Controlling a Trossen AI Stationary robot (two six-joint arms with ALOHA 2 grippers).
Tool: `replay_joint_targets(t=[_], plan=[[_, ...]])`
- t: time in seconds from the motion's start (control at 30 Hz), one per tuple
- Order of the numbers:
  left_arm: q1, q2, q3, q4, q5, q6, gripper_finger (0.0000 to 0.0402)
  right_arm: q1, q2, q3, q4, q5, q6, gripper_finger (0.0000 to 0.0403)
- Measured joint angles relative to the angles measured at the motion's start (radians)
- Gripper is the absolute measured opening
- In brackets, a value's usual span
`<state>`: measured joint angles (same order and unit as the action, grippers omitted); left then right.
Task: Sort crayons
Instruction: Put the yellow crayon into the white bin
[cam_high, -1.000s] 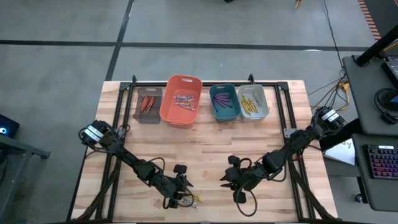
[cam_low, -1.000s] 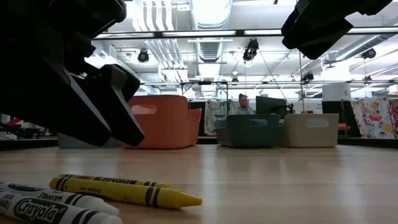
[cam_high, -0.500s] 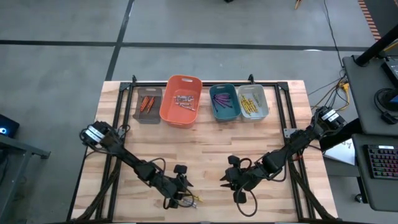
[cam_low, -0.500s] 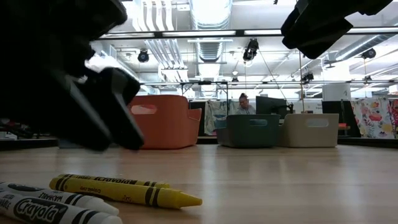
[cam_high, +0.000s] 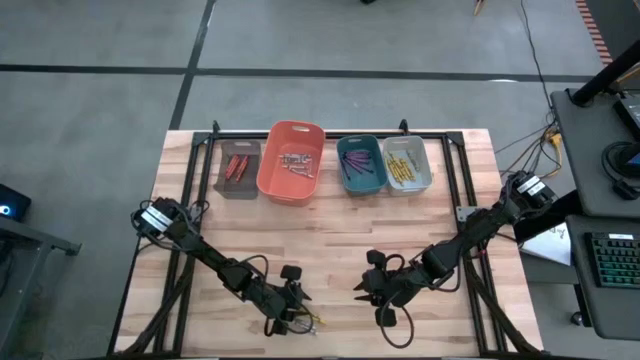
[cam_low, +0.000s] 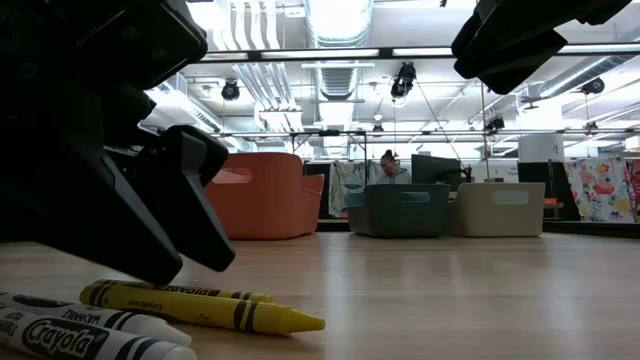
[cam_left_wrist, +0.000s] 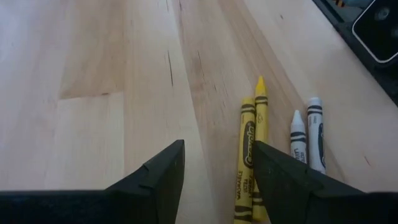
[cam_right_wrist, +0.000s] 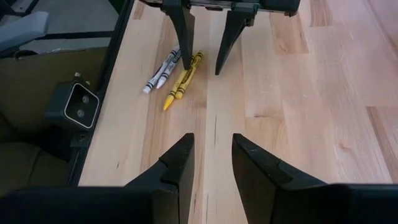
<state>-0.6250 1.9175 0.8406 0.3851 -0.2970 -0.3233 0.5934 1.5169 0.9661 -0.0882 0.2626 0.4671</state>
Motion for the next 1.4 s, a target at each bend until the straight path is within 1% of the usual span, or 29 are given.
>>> replay_joint_targets(t=[0.43, 0.6, 0.87, 1.13, 1.2, 1.4], plan=[[0.002, 0.000, -0.010, 0.000, -0.011, 0.000, 0.0169, 0.000, 0.000, 0.000, 0.000, 0.000, 0.000, 0.0098], [0.003, 0.000, -0.017, -0.001, -0.051, 0.000, 0.0169, 0.000, 0.000, 0.000, 0.000, 0.000, 0.000, 0.0098], [0.005, -0.003, -0.020, -0.007, -0.058, 0.031, 0.0169, 0.000, 0.000, 0.000, 0.000, 0.000, 0.000, 0.0098], [0.005, -0.033, -0.019, -0.003, -0.060, 0.052, 0.0169, 0.000, 0.000, 0.000, 0.000, 0.000, -0.001, 0.0098], [0.001, -0.034, -0.019, -0.004, -0.058, 0.044, 0.0169, 0.000, 0.000, 0.000, 0.000, 0.000, -0.006, 0.0098], [0.000, -0.021, -0.019, -0.015, 0.001, -0.031, 0.0169, 0.000, 0.000, 0.000, 0.000, 0.000, -0.007, 0.0098]])
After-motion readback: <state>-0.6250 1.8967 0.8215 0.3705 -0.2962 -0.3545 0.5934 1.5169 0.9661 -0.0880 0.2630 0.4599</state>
